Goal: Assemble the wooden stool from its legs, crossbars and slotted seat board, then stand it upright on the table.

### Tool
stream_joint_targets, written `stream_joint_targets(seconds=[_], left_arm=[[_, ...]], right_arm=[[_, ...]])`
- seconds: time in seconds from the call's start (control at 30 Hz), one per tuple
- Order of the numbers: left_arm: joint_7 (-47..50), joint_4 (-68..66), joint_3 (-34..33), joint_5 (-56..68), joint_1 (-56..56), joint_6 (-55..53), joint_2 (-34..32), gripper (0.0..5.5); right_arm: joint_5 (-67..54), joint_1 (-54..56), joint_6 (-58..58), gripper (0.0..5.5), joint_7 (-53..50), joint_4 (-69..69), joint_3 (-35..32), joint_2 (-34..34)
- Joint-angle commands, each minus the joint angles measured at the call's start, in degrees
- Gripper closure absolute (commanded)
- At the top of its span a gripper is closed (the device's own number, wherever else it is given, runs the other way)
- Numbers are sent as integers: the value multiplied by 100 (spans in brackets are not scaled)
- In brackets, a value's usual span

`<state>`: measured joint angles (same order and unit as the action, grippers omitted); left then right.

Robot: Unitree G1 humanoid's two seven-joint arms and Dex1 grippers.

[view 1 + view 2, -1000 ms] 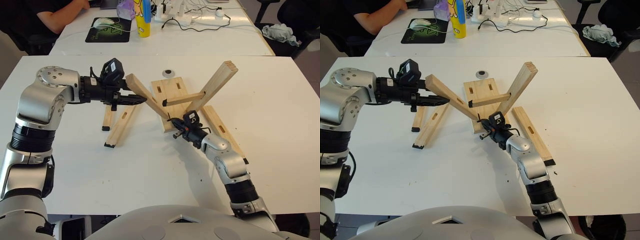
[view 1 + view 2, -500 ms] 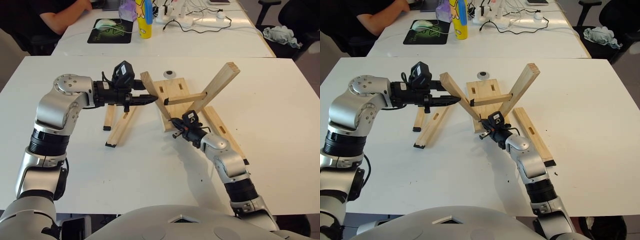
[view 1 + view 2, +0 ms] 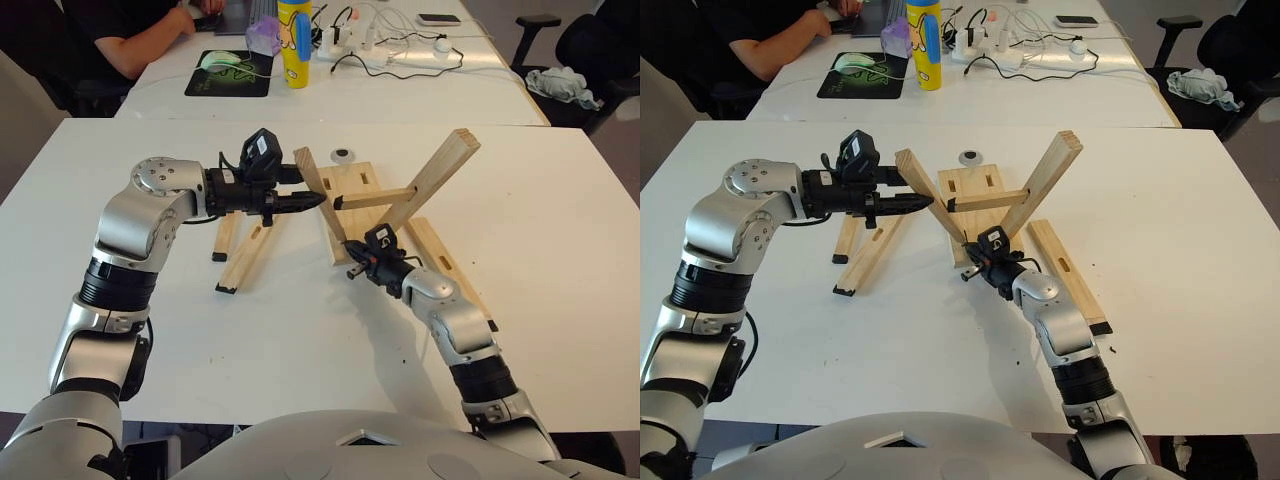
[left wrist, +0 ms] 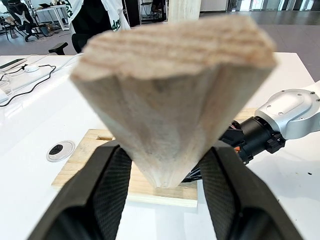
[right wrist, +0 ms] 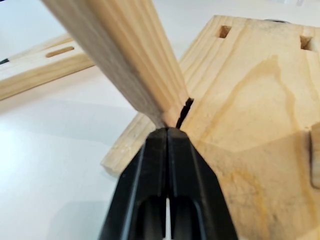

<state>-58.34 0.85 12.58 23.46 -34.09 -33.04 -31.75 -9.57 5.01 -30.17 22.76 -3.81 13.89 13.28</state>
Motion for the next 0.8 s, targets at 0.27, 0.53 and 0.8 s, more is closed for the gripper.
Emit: stream_joint_targets(seconds=[0.27,0.53,0.8], left_arm=[[-143,-658,710,-386,423,-116,242,347],[-357,-983,508,-360,218,-21,5,347],[-534,-1116,682,-524,54,98,-62,347]], right_arm=[[-260,-216,-326,550,45,602,-271,-169],[-675,-376,688,550,-134,217,-1303,-375],[27,-228,380,550,-421,681,-790,-282]])
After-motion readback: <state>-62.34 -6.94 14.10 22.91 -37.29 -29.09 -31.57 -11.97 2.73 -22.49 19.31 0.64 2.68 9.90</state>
